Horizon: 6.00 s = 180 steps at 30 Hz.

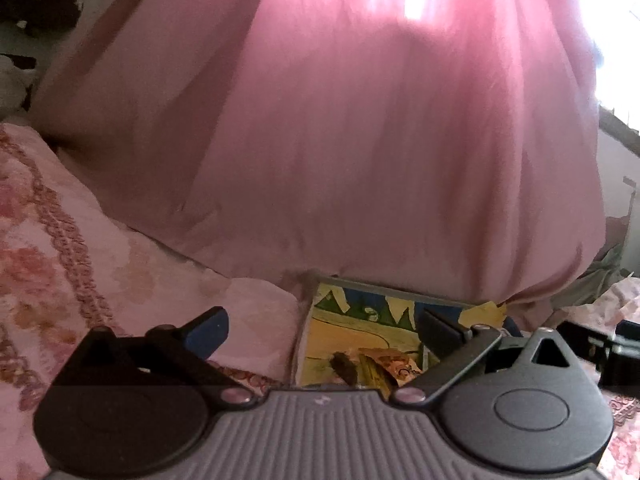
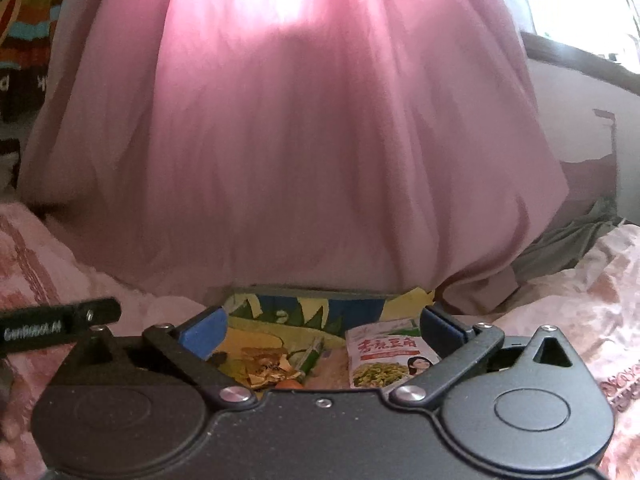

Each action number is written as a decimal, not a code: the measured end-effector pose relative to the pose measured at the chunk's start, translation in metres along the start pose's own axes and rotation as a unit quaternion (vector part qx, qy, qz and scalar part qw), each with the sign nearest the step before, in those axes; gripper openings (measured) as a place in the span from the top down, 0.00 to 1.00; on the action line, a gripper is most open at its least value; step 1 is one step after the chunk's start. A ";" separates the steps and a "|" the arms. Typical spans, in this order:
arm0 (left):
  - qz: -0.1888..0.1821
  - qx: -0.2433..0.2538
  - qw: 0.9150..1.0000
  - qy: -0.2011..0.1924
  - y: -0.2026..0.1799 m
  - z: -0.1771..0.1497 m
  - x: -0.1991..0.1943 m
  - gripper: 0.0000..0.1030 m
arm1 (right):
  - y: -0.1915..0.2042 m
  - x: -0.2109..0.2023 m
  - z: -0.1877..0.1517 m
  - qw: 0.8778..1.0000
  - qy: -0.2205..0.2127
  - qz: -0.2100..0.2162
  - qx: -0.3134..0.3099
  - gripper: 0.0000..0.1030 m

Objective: Organize snacks
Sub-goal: 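Open both tools to release the snacks and pull back from the tray, then move both tools toward the purple stick sachet and clear-wrapped bar, then close the left tool on the purple sachet while the right tool grips the clear-wrapped bar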

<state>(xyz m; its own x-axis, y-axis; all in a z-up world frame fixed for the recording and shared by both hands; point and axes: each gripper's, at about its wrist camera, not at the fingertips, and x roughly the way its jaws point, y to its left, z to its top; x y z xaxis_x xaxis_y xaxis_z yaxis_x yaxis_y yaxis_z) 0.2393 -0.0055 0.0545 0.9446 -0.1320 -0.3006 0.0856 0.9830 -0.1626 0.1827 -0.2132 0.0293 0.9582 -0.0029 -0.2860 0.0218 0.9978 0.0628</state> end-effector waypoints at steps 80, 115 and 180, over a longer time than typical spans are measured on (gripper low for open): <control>0.175 -0.016 0.969 0.174 0.045 -0.067 -0.150 0.00 | 0.075 -0.119 -0.086 0.988 0.140 0.057 -0.042 0.01; 0.173 0.138 0.960 0.173 0.059 -0.047 -0.031 0.00 | 0.097 -0.030 -0.086 0.978 0.188 0.018 -0.085 0.01; 0.081 0.074 0.970 0.216 0.104 -0.070 0.014 0.00 | 0.112 0.041 -0.123 0.959 0.245 0.105 -0.100 0.24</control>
<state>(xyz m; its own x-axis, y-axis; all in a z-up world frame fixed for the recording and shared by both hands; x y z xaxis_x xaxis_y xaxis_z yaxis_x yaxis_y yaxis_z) 0.2393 0.0859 -0.0322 0.7314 0.0162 -0.6818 0.0219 0.9986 0.0472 0.1898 -0.0937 -0.0929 0.6861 0.1823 -0.7043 -0.2590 0.9659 -0.0022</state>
